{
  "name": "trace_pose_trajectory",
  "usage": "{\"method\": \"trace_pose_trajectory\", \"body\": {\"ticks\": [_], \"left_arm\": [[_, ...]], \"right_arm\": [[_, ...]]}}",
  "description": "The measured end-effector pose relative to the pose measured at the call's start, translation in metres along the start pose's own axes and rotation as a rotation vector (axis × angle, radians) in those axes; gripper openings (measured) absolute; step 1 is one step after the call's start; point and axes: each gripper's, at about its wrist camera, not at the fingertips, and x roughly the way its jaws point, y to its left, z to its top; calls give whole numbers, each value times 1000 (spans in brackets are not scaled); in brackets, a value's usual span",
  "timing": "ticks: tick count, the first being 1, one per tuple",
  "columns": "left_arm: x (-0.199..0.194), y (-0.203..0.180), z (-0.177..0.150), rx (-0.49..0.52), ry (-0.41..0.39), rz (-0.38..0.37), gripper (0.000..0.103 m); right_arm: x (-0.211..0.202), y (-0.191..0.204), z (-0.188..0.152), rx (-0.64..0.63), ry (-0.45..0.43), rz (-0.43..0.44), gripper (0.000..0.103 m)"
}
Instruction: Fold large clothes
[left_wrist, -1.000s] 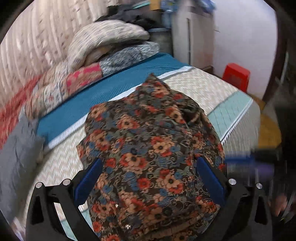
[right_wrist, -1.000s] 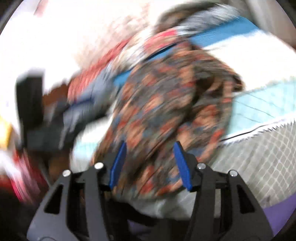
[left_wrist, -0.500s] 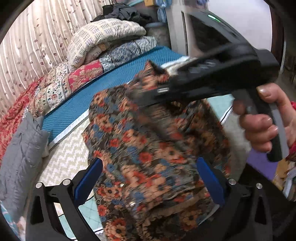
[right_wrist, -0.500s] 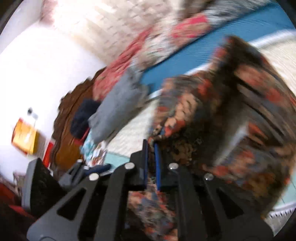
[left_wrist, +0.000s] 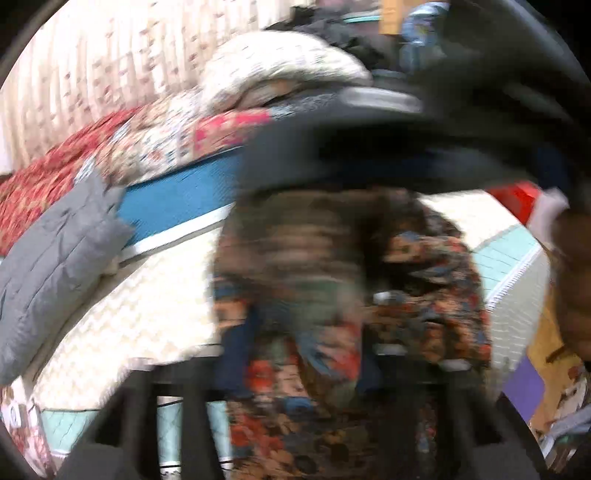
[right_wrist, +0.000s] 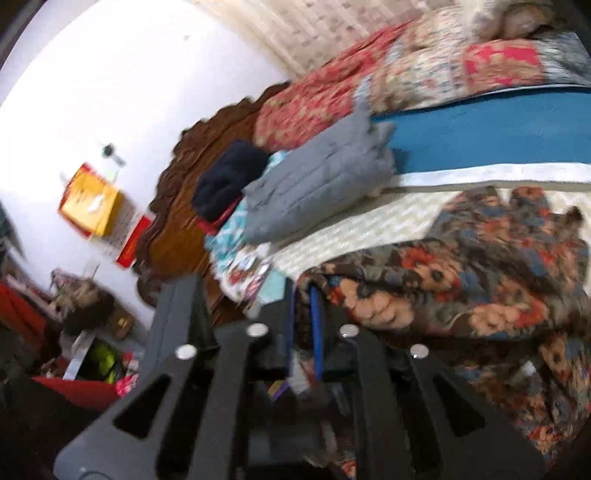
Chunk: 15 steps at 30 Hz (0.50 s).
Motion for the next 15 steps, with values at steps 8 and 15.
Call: {"method": "trace_pose_trajectory", "body": {"ticks": [8, 15], "left_arm": [[-12, 81, 26, -251, 2, -38, 10], [-31, 97, 35, -324, -29, -91, 10]], "right_arm": [[-59, -3, -103, -48, -145, -206, 46], [-10, 25, -218, -457, 136, -552, 76]]}}
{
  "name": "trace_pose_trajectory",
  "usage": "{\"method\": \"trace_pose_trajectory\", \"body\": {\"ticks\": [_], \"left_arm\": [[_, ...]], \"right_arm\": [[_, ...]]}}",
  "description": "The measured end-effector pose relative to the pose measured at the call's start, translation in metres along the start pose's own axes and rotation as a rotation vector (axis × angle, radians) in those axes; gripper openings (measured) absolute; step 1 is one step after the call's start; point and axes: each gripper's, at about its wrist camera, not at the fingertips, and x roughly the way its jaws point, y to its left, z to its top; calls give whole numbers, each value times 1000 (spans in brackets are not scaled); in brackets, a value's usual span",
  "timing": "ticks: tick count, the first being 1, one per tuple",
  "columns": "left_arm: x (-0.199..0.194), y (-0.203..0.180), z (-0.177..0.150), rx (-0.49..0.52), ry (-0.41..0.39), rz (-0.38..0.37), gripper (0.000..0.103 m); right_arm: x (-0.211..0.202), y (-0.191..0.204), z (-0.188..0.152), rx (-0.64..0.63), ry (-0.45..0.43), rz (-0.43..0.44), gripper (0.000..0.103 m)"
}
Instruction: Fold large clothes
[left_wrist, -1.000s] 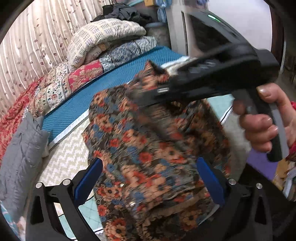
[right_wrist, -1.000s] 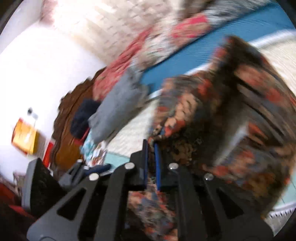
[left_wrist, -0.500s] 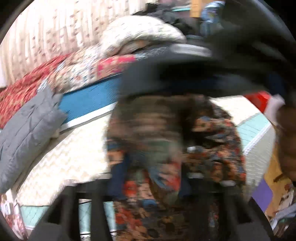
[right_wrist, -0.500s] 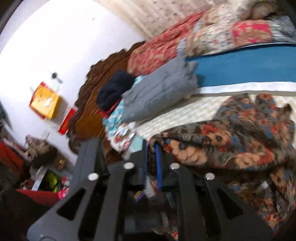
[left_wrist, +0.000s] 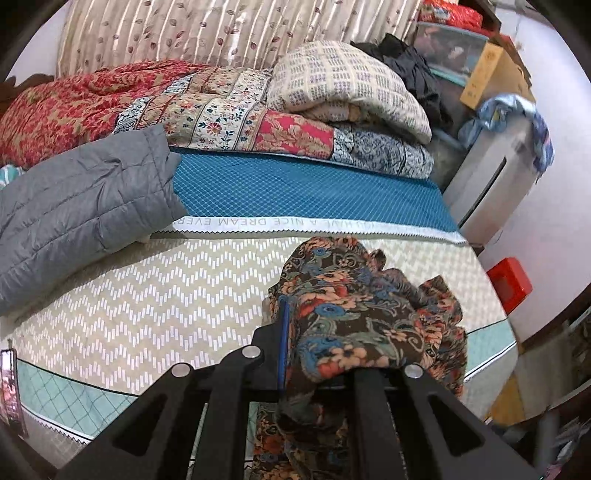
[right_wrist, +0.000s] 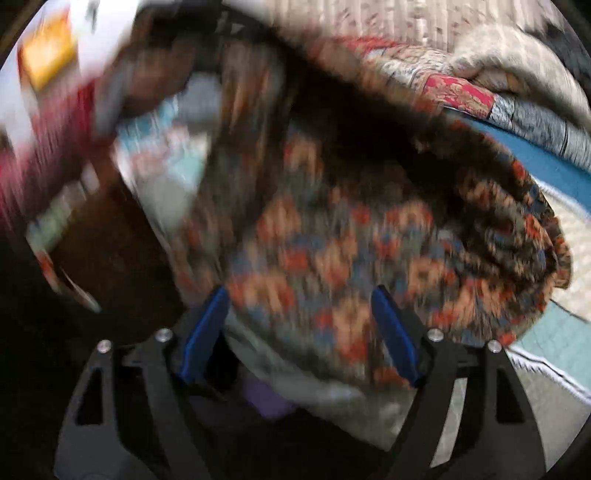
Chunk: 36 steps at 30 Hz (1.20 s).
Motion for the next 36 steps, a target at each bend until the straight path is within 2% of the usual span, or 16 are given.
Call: {"method": "trace_pose_trajectory", "body": {"ticks": [2, 4, 5, 6, 7, 9, 12, 15, 19, 24, 27, 29, 32, 36], "left_arm": [[-4, 0, -1, -3, -8, 0, 10], [-12, 1, -3, -6, -18, -5, 10], [-14, 2, -3, -10, -25, -9, 10], [-18, 4, -2, -15, -33, -15, 10], [-24, 6, -1, -27, -46, -24, 11], [-36, 11, 2, -51, -76, -37, 13], [-62, 24, 10, -115, -129, -79, 13], [-97, 34, 24, -176, -214, -137, 14], [-163, 28, 44, -208, -391, -218, 14], [-249, -2, 62, -182, -619, -287, 14], [-296, -24, 65, -156, -765, -283, 14], [-317, -35, 66, -146, -827, -276, 14], [-341, -53, 67, -137, -891, -264, 14], [-360, -77, 59, -97, -1000, -185, 14]], "right_arm": [[17, 9, -20, -96, 54, -125, 76], [33, 4, -32, -118, 83, -242, 73], [39, -5, -35, -77, 107, -254, 63], [40, -17, -35, -2, 109, -215, 30], [35, -27, -33, 64, 87, -193, 10], [3, -49, -20, 193, -46, -193, 8], [-62, -74, 4, 291, -257, -240, 8], [-130, -98, 32, 353, -450, -263, 7], [-206, -97, 72, 310, -662, -289, 7], [-299, -69, 130, 183, -921, -361, 7], [-338, -55, 160, 145, -1013, -391, 7], [-368, -47, 174, 113, -1071, -427, 7], [-394, -40, 191, 67, -1106, -468, 7], [-410, -29, 196, 19, -1115, -536, 7]]}}
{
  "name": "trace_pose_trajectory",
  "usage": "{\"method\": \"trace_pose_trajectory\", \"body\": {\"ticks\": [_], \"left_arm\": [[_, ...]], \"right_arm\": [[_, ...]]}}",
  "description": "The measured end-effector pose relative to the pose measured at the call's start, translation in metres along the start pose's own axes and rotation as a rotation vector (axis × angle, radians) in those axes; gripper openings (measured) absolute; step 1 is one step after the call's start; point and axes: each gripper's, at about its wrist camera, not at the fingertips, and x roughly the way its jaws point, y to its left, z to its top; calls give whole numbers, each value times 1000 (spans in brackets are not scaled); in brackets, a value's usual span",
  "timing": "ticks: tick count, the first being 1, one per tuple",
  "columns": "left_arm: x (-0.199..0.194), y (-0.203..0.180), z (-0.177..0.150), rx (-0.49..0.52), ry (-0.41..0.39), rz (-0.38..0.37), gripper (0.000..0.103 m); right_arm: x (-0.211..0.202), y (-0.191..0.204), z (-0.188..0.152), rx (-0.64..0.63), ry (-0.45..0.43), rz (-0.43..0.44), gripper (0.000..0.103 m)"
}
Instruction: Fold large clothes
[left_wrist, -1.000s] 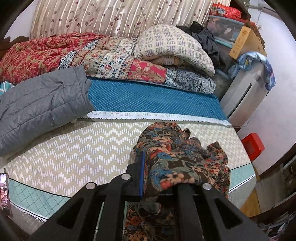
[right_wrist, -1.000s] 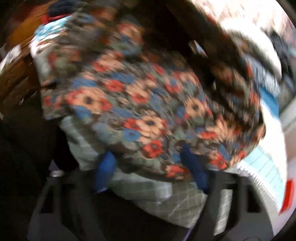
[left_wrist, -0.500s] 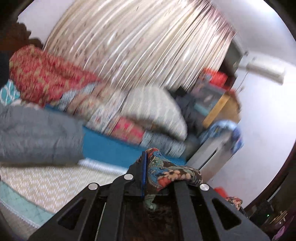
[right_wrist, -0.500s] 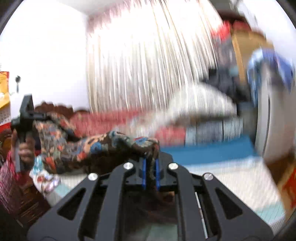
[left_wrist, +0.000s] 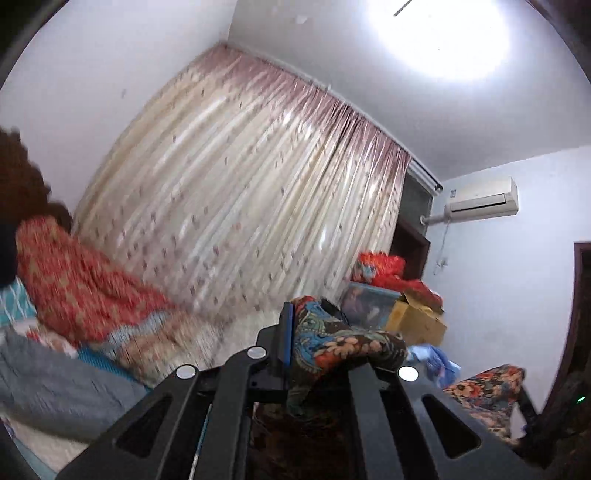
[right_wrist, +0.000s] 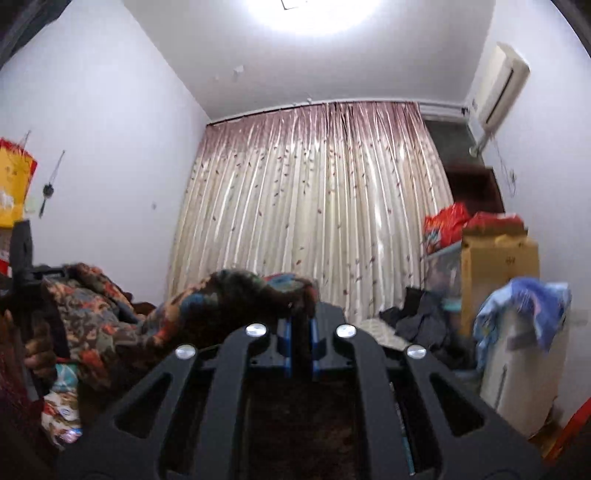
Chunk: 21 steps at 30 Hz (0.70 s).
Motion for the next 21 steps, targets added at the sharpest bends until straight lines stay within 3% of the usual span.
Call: {"method": "trace_pose_trajectory", "body": {"ticks": [4, 10, 15, 21], "left_arm": [[-7, -14, -5, 60, -37, 21, 14], [6, -13, -21, 96, 0, 94, 14], [40, 2, -46, 89, 86, 150, 14], [101, 25, -99, 120, 229, 219, 14]], "right_arm": [[-5, 1, -2, -9, 19, -15, 7], [-4, 6, -28, -60, 94, -42, 7], [15, 0, -55, -61, 175, -55, 7], [71, -20, -115, -63, 342, -118, 7]]}}
